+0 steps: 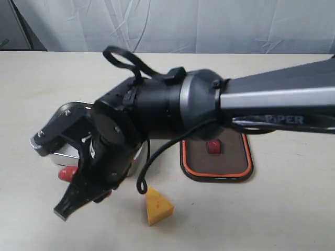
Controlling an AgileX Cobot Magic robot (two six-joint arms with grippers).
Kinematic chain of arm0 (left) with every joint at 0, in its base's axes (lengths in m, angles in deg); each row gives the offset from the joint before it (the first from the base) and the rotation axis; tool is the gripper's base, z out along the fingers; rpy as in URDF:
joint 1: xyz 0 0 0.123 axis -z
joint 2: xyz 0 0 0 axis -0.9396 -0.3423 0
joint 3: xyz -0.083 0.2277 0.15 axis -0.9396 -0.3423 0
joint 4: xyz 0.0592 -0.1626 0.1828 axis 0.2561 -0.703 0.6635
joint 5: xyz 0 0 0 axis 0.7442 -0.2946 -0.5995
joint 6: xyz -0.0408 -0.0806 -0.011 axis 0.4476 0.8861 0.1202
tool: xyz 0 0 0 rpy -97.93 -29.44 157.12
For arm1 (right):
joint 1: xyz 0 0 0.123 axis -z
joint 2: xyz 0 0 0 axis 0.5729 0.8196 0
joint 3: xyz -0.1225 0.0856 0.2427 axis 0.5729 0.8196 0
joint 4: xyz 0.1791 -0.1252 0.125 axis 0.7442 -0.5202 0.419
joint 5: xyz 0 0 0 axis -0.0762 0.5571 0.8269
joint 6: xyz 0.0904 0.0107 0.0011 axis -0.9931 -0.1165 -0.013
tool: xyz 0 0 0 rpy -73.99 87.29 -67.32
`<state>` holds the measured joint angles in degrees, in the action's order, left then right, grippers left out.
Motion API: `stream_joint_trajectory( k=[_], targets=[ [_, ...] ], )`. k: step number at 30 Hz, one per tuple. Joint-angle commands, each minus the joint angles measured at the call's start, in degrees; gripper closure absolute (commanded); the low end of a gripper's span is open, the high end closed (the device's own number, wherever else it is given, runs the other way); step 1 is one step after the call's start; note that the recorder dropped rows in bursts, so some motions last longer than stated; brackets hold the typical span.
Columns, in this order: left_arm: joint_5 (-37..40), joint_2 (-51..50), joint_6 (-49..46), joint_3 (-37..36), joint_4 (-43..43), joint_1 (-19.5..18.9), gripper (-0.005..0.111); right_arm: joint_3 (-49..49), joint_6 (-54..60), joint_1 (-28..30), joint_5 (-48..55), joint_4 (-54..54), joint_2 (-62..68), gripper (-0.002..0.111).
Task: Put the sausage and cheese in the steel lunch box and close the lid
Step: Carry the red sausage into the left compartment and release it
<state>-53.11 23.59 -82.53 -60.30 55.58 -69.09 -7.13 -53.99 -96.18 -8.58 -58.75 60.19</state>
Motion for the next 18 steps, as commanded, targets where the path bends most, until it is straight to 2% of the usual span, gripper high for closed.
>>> stream_joint_trajectory(
  k=[1, 8, 16, 18],
  targets=[
    [-0.59, 0.37, 0.0, -0.24, -0.47, 0.4, 0.107, -7.66, -0.06, 3.03, -0.92, -2.44, -0.7, 0.109],
    [-0.59, 0.37, 0.0, -0.24, -0.47, 0.4, 0.107, -23.31, 0.05, 9.19, 4.24, -2.38, 9.05, 0.109],
    [-0.59, 0.37, 0.0, -0.24, -0.47, 0.4, 0.107, -34.81, 1.57, 9.92, 8.09, -2.5, 20.26, 0.109],
    [-0.59, 0.37, 0.0, -0.24, -0.47, 0.4, 0.107, -35.77, 1.57, 9.92, 8.56, -2.5, 21.11, 0.103]
  ],
)
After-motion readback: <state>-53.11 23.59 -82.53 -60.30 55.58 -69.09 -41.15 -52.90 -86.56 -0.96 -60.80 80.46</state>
